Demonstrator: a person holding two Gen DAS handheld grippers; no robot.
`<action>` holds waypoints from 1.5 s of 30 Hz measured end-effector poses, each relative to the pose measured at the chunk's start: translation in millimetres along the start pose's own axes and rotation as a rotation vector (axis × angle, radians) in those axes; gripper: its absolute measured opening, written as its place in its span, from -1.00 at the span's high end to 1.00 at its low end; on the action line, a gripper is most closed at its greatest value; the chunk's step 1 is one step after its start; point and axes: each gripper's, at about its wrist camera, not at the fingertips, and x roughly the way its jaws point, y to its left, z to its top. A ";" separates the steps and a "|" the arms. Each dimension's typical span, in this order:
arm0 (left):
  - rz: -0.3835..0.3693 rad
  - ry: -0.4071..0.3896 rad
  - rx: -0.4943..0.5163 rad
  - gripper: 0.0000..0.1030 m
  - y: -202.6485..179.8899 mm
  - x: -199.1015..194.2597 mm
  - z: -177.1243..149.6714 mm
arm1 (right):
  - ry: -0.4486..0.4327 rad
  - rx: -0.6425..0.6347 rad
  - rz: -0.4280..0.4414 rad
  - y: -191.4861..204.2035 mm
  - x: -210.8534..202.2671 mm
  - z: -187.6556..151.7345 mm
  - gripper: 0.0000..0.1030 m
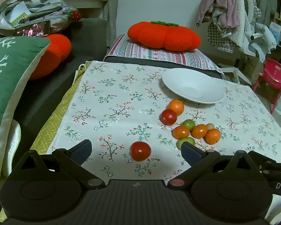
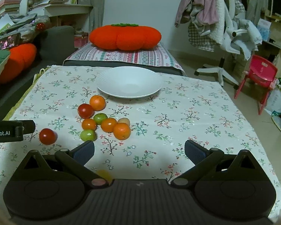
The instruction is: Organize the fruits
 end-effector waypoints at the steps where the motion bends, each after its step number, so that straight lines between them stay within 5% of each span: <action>1: -0.003 -0.002 0.003 -0.65 -0.7 -0.1 -0.1 | 0.002 -0.001 -0.003 0.2 0.5 -0.2 -0.99; 45: -0.015 -0.002 0.041 -0.65 -12.2 7.8 -4.9 | 0.030 -0.045 0.015 -5.9 13.1 -12.1 -0.99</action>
